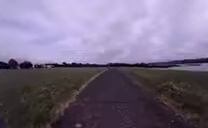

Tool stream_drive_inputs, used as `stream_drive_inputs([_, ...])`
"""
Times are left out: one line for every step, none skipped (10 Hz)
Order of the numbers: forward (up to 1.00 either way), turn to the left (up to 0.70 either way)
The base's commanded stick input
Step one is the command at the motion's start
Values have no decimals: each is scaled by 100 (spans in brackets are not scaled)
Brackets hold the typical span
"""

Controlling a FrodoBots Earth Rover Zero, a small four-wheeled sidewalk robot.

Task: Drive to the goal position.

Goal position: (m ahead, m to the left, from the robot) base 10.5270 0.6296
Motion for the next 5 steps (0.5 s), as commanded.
stream_drive_inputs([36, 0])
stream_drive_inputs([2, 0])
stream_drive_inputs([0, 0])
stream_drive_inputs([0, 0])
stream_drive_inputs([0, 0])
